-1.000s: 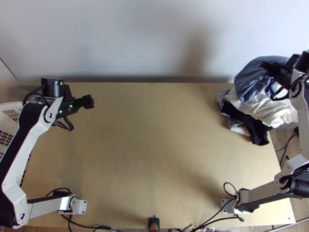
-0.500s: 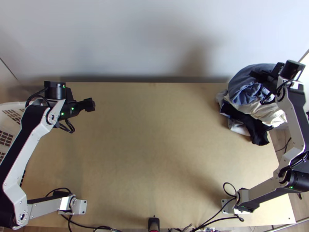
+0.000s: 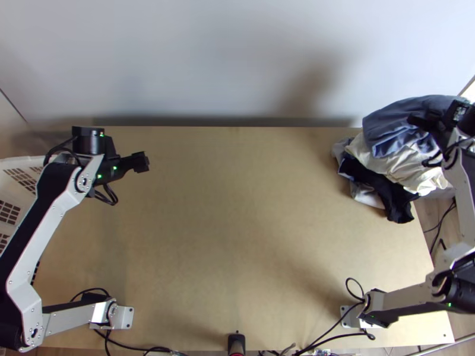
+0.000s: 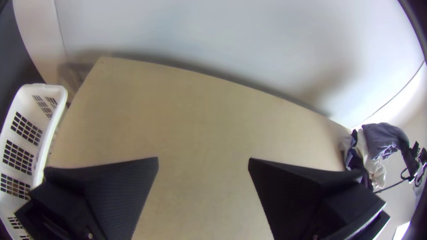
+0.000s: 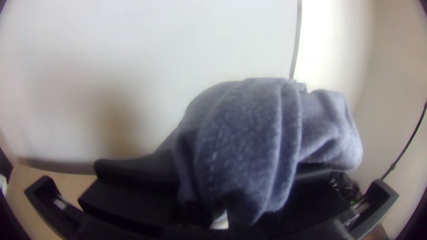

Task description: Fold the t-shirt

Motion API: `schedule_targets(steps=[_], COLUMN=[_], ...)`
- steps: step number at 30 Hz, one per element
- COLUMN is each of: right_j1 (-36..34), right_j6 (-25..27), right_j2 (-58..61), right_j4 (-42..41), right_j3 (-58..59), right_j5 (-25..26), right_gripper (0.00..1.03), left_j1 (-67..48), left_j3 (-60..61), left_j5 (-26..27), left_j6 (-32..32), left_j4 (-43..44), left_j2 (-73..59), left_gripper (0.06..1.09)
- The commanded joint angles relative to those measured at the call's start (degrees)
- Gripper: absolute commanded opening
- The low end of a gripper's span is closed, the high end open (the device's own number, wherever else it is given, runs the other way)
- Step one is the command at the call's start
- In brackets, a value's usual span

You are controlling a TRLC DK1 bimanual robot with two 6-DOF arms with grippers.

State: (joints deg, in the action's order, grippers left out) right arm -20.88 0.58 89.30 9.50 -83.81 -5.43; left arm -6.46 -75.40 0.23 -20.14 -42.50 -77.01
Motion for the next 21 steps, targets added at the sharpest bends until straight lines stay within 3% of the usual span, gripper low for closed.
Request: schedule_targets(steps=[1, 7, 11, 15, 21], right_j1=[-1.44, -1.35, -3.55, -6.10, -9.79], right_j6=[10.23, 21.39, 21.92, 22.01, 22.89], right_j2=[-6.77, -13.62, -13.89, -11.60, -6.06], right_j4=[-0.09, -0.71, -2.38, -9.50, -13.28], right_j3=[5.94, 16.31, 21.23, 25.98, 26.95], right_j5=[-0.46, -0.46, -0.46, -0.46, -0.46], right_gripper=[0.03, 0.03, 0.03, 0.03, 0.03], left_j1=[-1.98, -2.33, -2.33, -2.59, -2.15], left_j3=[0.25, 0.51, 0.60, 0.60, 0.69], left_j5=[0.03, 0.03, 0.03, 0.03, -0.05], left_j6=[-0.86, -0.86, -0.78, -0.78, -0.34], left_j4=[1.37, 1.37, 1.37, 1.37, 1.37], left_j2=[-0.86, -1.12, -1.21, -1.21, -1.12], left_gripper=[1.04, 1.04, 1.04, 1.04, 1.04])
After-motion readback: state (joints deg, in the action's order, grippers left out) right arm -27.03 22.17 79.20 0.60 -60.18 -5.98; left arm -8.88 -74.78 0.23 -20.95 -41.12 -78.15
